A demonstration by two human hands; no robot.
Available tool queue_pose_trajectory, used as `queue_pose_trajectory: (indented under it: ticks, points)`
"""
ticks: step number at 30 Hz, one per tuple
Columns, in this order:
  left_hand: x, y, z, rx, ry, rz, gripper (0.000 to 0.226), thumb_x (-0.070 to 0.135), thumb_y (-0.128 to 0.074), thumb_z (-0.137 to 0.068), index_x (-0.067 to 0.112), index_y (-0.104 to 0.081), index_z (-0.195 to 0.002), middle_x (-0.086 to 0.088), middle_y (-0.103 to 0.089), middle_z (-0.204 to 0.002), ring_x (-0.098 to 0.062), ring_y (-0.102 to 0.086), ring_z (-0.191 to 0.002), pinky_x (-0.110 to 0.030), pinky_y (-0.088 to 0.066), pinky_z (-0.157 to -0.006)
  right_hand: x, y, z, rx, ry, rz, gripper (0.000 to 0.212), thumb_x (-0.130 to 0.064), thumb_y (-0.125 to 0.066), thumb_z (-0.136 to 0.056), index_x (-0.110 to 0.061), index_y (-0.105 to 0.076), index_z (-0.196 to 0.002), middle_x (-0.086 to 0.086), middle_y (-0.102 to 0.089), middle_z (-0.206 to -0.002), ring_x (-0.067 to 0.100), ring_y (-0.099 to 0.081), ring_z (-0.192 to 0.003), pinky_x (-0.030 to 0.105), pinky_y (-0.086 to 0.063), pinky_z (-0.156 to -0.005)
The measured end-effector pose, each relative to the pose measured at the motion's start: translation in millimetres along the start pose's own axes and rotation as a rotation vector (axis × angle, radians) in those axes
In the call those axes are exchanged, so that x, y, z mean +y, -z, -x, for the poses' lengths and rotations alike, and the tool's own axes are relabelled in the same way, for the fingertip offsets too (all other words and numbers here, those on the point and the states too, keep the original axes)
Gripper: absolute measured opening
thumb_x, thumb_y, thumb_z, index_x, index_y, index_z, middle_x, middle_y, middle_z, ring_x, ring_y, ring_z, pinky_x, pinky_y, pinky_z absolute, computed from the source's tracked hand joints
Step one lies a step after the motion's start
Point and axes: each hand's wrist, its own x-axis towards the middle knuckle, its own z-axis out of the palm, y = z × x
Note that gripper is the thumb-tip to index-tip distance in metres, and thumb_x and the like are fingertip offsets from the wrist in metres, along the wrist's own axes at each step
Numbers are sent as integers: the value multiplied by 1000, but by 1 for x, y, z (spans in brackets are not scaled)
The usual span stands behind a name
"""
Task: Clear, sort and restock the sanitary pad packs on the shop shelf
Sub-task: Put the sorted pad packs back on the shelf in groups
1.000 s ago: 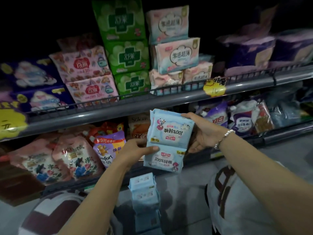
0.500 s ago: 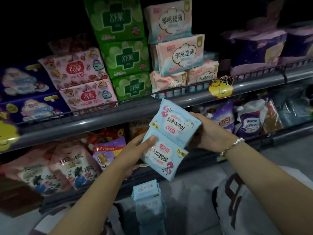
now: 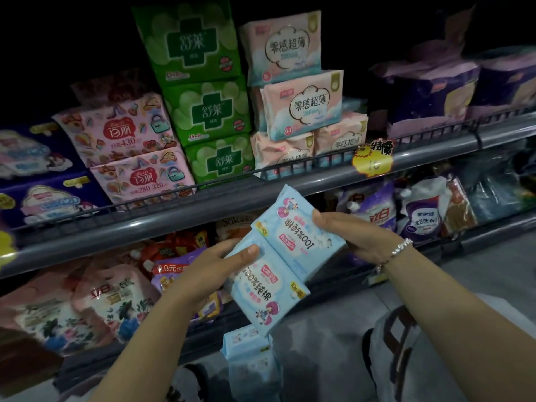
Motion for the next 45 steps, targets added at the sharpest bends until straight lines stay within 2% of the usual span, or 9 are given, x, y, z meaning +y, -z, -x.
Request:
queue_pose_trajectory:
  ticks: [5,14,17,22,26,30,34,39,45]
  points:
    - [8,-16,-5,84,28,131,58,53,-63,-67,16,-65,-112,-5,-76,-92,-20,-73,-82,-27,-54,-60,-1,14,5,203,56,-222,72,-40,-74,-60,-5,-61,-122,9,-74,-101,21,-71,-87,35,-58,-76]
    - [46,-68,-32,99,-44,619,51,41,-59,-75,10,-63,-115,-13,-73,-103,-28,-72,-91,-42,-57,-76,-14,59,32,278,393,-909,47,-22,-54,-77,-13,-59,-122,8,-72,-109,25,-69,-94,44,-55,-87]
    - [65,-94,-47,101,-109,636,59,37,-65,-74,11,-57,-126,-14,-71,-112,-34,-67,-103,-51,-50,-93,-17,79,36,368,434,-866,56,-21,-65,-77,-11,-53,-131,10,-69,-116,26,-69,-99,42,-60,-74]
    - [105,-133,-78,109,-211,697,72,36,-74,-65,16,-52,-130,-8,-70,-114,-27,-69,-101,-45,-56,-83,-34,130,36,521,490,-825,107,-37,-94,-52,-9,-40,-141,14,-62,-129,29,-64,-113,39,-57,-78]
    - [139,-151,-106,160,-324,702,64,33,-69,-71,14,-52,-130,-7,-69,-114,-21,-70,-95,-33,-61,-70,-61,167,33,635,456,-674,96,-30,-94,-53,-3,-47,-133,14,-68,-117,27,-68,-102,33,-57,-72]
    - [157,-157,-134,207,-390,620,88,47,-78,-61,14,-46,-135,-6,-67,-119,-20,-69,-99,-41,-57,-84,-86,203,23,665,463,-541,87,-24,-86,-57,-8,-43,-131,9,-70,-108,23,-70,-96,42,-56,-88]
    - [170,-163,-155,314,-420,508,97,57,-79,-54,14,-44,-133,-3,-63,-122,-23,-65,-105,-46,-50,-95,-97,239,-3,693,484,-318,76,-3,-78,-75,-21,-32,-133,10,-64,-116,22,-71,-95,41,-59,-76]
    - [168,-169,-174,425,-406,466,76,45,-76,-68,17,-37,-127,-4,-58,-120,-19,-60,-100,-35,-48,-83,-97,267,-52,710,430,-98,73,-12,-80,-76,-21,-39,-136,8,-65,-118,24,-67,-105,45,-54,-93]
    - [155,-168,-181,447,-443,526,81,47,-74,-58,22,-36,-125,0,-56,-121,-13,-61,-102,-23,-47,-74,-64,256,-100,832,288,143,37,-25,-69,-88,-19,-46,-115,4,-64,-113,18,-65,-99,32,-57,-82]
